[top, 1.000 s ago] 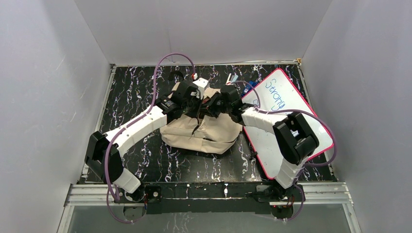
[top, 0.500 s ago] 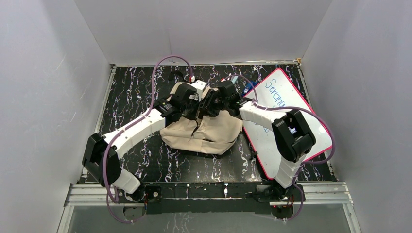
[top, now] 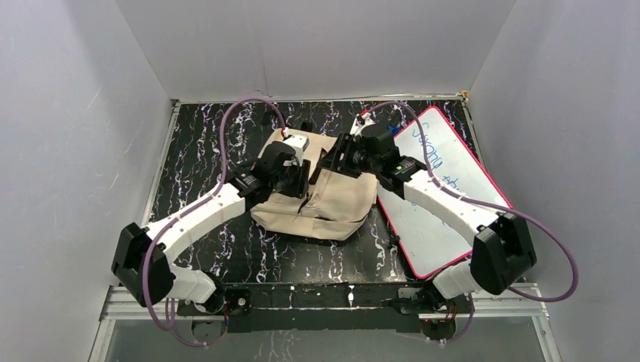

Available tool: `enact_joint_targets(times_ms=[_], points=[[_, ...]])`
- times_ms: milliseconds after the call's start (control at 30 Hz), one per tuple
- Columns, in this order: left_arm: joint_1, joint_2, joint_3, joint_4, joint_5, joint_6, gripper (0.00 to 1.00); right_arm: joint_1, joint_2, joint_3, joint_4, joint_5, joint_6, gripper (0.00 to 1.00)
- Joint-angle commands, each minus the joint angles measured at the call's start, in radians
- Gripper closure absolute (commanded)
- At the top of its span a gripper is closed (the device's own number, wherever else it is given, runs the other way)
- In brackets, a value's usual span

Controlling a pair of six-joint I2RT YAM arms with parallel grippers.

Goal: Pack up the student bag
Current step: Place the stationery in the student bag, then zip the student bag at the center of the board.

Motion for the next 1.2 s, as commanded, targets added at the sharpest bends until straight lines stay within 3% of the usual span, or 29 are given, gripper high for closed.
enact_joint_targets(times_ms=[0, 167, 433, 600, 733, 1000, 1167], points=[[-0.004, -0.109, -0.041, 0.052, 0.017, -0.097, 0.56, -0.004, -0.086, -0.059, -0.017, 0.066, -0.153, 0.37], [-0.002, -0.218, -0.142, 0.056, -0.095, -0.250, 0.54, -0.015, -0.163, -0.076, -0.084, 0.090, -0.292, 0.38], [-0.001, -0.391, -0.337, 0.045, -0.197, -0.540, 0.53, -0.015, -0.238, -0.126, -0.023, -0.090, -0.563, 0.41], [-0.001, -0.388, -0.375, -0.014, -0.244, -0.641, 0.52, 0.048, -0.313, -0.299, 0.294, -0.187, -0.814, 0.45], [-0.002, -0.372, -0.378, -0.053, -0.288, -0.680, 0.51, 0.190, -0.337, -0.363, 0.425, -0.205, -1.187, 0.48], [0.001, -0.339, -0.401, -0.066, -0.303, -0.715, 0.51, 0.413, -0.172, -0.256, 0.230, -0.130, -1.775, 0.42], [0.010, -0.341, -0.423, -0.066, -0.289, -0.740, 0.51, 0.439, -0.074, -0.218, 0.157, -0.087, -1.947, 0.42]])
